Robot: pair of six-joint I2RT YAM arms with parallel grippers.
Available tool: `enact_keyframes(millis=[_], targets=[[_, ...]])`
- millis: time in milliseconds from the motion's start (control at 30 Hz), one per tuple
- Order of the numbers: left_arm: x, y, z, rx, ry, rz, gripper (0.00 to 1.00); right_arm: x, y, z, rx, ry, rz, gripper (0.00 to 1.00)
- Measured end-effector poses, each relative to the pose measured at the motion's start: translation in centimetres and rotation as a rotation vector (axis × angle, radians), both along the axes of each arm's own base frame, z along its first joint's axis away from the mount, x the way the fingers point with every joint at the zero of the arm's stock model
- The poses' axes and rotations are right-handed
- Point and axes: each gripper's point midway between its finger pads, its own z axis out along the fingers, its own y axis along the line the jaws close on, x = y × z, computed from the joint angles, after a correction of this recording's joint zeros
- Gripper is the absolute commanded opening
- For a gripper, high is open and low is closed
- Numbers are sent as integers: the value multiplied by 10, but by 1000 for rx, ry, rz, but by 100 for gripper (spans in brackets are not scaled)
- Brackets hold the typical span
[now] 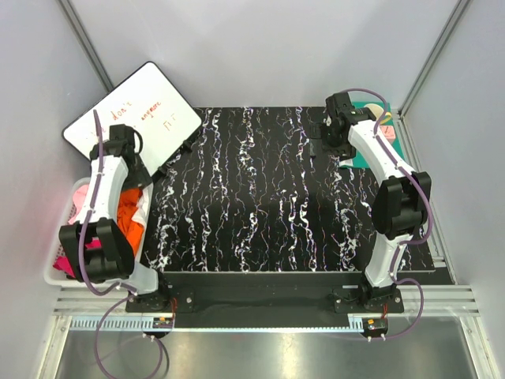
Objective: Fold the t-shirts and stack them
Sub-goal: Grab the tshirt from the pile
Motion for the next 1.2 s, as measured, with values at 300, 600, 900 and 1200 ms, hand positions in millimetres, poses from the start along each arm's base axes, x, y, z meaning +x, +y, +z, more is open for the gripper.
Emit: enact_keyframes(millis=[300, 600, 900, 1200], targets=[[1, 22, -22, -1, 65, 88, 97, -4, -1, -5, -2, 16, 1, 100], [-1, 37, -27, 3, 84, 139, 97, -5, 4, -5, 19, 22, 13, 100], [-1, 50, -30, 4, 90, 167, 70, -6, 5, -5, 27, 24, 17, 100], [9, 55, -52, -31, 142, 152, 0, -9, 8, -6, 41, 38, 25, 100]])
